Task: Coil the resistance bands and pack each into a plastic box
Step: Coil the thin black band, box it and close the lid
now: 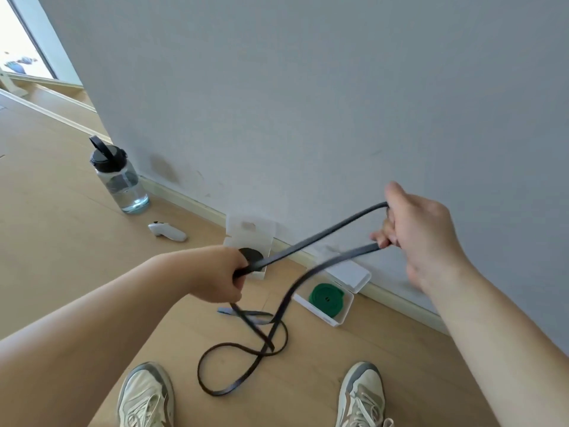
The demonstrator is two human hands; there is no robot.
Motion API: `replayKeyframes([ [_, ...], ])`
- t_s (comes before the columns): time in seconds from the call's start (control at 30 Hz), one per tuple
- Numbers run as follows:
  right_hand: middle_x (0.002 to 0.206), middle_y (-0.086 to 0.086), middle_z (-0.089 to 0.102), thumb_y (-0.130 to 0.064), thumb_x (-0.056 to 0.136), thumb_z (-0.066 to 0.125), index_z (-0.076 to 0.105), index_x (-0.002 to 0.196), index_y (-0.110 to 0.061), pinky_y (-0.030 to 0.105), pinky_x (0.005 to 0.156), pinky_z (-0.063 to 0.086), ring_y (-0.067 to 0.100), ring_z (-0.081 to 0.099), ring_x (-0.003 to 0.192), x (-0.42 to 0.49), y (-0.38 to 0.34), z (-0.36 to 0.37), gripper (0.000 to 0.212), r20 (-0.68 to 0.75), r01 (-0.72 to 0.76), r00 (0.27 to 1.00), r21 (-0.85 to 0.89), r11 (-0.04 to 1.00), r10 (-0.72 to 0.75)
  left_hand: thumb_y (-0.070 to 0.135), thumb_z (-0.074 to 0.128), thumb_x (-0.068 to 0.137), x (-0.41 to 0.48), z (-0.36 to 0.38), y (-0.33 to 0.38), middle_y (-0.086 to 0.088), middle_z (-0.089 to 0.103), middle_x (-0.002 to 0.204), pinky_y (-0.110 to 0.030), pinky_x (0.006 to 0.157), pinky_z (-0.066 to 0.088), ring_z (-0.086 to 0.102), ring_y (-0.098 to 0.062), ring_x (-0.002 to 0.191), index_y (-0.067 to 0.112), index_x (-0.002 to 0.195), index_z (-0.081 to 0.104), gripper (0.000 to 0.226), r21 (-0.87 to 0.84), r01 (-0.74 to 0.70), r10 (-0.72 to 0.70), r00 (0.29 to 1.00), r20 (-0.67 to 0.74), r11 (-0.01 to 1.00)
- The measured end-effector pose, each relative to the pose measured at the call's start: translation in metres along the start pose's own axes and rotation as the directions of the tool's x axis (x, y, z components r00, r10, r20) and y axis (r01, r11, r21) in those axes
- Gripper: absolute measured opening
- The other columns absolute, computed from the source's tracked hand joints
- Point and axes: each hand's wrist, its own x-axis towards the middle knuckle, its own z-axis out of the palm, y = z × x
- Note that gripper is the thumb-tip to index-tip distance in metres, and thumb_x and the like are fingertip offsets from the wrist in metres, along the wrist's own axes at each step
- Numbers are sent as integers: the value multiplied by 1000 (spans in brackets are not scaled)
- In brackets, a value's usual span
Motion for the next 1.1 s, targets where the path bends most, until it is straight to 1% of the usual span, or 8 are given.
replayKeyframes([
  [0.13, 75, -10, 66, -55, 105, 39, 65, 75, -20, 35, 77, 53, 20, 64, 80, 1, 24, 2, 53, 205, 138, 979, -574, 807, -21, 28, 64, 94, -6, -12, 9, 4, 65, 82, -26, 62, 48, 59, -14, 71, 27, 87, 60, 8, -184, -101, 44, 957, -288, 978],
  [0.3, 103, -12, 78, -55, 108, 29, 74, 109, -25, 27, 102, 48, 0, 68, 106, -30, 7, 41, 54, 535, 159, 839, -64, 985, -101, 2, 61, 89, -31, -18, 65, 21, 66, 73, -14, 62, 48, 63, 0, 69, 29, 89, 60, 27, -313, -505, 311, 807, -502, 804],
  [0.4, 53, -5, 62, -63, 104, 36, 67, 67, -10, 40, 83, 60, 13, 63, 58, -38, -4, 40, 72, 575, 143, 816, -118, 983, -50, 2, 65, 82, -29, -23, 69, 9, 69, 73, -22, 60, 50, 62, -7, 66, 24, 93, 57, 26, -279, -564, 287, 711, -642, 777],
  [0.6, 49, 3, 33, -36, 99, 63, 46, 60, -2, 40, 65, 59, 19, 39, 46, -14, 1, 17, 55, 202, 113, 973, 14, 993, -114, 11, 58, 82, -4, -15, 30, 5, 58, 79, -22, 59, 42, 51, -13, 66, 27, 83, 55, 16, -78, -155, 143, 980, -136, 985],
  [0.73, 66, 23, 64, -39, 100, 54, 59, 51, -13, 40, 78, 55, 29, 63, 68, 1, 13, -8, 55, 99, 11, 995, -147, 989, 4, 16, 55, 84, 1, -12, 4, -2, 62, 81, -30, 64, 48, 56, -17, 68, 19, 80, 57, 5, -86, -18, 10, 996, -91, 996],
  [0.9, 85, 1, 65, -57, 104, 41, 66, 91, -7, 41, 86, 52, 21, 61, 83, -4, 31, 1, 58, 346, 60, 927, -519, 852, 146, 14, 61, 93, -14, -23, 35, -2, 63, 83, -28, 63, 54, 75, -23, 76, 18, 89, 56, 7, -389, -186, 126, 977, -173, 902],
  [1.03, 123, -19, 70, -62, 104, 38, 67, 122, -34, 25, 99, 42, -5, 59, 116, -25, 15, 22, 44, 540, 107, 841, -139, 985, -15, 15, 61, 91, -20, -19, 59, 5, 56, 74, -31, 60, 50, 57, -13, 58, 22, 89, 57, 9, -420, -324, 250, 942, -222, 848],
  [1.1, 105, -11, 77, -52, 107, 44, 73, 117, -29, 33, 98, 53, 3, 70, 99, -31, 10, 29, 39, 610, 136, 786, -10, 991, -102, 19, 67, 88, -20, -17, 63, 3, 59, 75, -35, 61, 48, 51, -16, 62, 21, 91, 61, 7, -428, -393, 271, 908, -319, 814],
])
